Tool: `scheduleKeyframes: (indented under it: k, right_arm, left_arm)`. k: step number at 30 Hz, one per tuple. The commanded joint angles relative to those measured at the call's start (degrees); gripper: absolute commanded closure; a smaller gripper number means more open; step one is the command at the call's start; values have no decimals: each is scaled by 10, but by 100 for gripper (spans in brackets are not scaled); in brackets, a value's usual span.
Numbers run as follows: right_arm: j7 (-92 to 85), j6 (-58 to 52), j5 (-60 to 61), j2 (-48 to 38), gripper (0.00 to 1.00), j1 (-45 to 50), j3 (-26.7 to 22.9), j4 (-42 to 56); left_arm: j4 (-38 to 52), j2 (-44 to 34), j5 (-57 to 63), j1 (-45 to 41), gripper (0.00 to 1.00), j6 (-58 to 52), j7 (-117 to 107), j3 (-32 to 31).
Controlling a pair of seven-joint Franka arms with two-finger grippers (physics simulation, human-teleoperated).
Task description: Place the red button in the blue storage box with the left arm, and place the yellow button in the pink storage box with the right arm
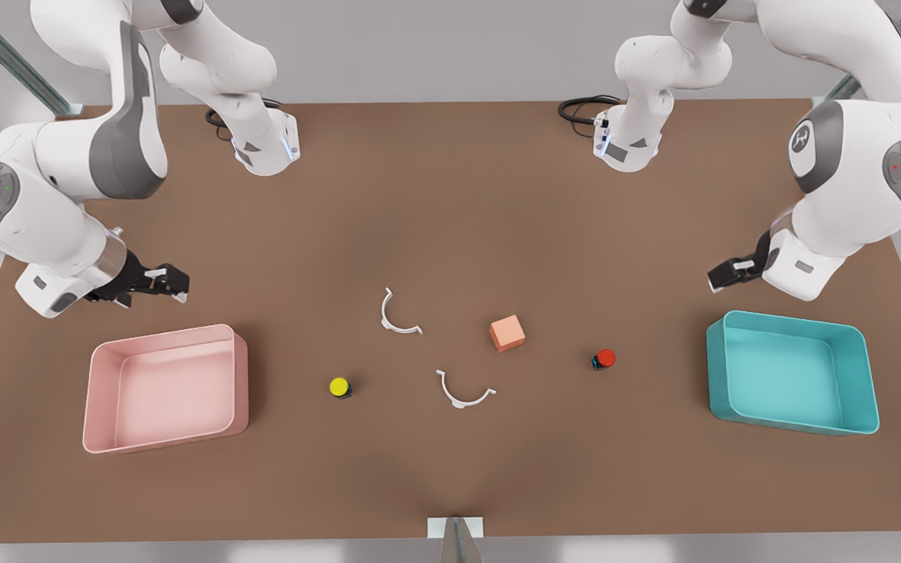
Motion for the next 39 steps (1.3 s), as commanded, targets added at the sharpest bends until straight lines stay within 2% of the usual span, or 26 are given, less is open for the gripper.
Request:
scheduleKeyframes:
  k: [1,2,4,5,6,7,8,9,11,18,21,23,28,32,33,35,39]
  right_arm:
    - [10,9,2,2,0,2,1,-1]
    - [6,14,-1,2,0,5,5,-1]
    - [1,13,2,3,0,11,5,-2]
    - [2,35,0,32,0,57,7,-4]
    - [10,60,-8,115,0,124,5,18]
    - [46,133,-16,205,0,155,11,50]
    - [57,188,-16,252,0,167,14,53]
    - [87,222,-16,304,0,193,9,75]
    - [93,225,-16,319,0,195,1,88]
    - [86,279,-13,339,0,191,-24,87]
    - [86,277,-12,367,0,191,-17,93]
    - [90,230,-12,415,0,192,-15,165]
    - [90,228,-12,439,0,179,3,168]
    - [90,255,-11,399,0,165,16,92]
    - [90,291,-11,386,0,162,16,57]
    - [91,294,-11,394,0,160,19,56]
    - [92,332,-11,407,0,158,19,56]
  left_arm:
    - [0,2,2,-1,0,21,130,0]
    - [1,8,-1,-4,0,23,131,-1]
    - [0,57,-2,-65,0,34,131,-1]
    - [-6,82,-1,-88,0,82,131,0]
    - [-10,117,-4,-95,0,130,153,-1]
    - [-68,120,-7,-96,0,218,181,-1]
    - [-107,118,-7,-96,0,273,181,-1]
    - [-174,116,-7,-95,0,373,181,-1]
    - [-265,117,-8,-94,0,510,180,-1]
    - [-296,177,-8,-101,0,630,175,-1]
    - [-295,202,-8,-100,0,635,176,-1]
    - [-296,214,-8,-99,0,638,176,0]
    - [-295,226,-7,-96,1,638,178,0]
    - [-295,227,-7,-96,37,638,178,0]
    - [-295,228,-7,-96,41,638,178,0]
    - [-295,227,-7,-95,48,638,178,0]
    - [-296,233,-8,-95,53,637,177,0]
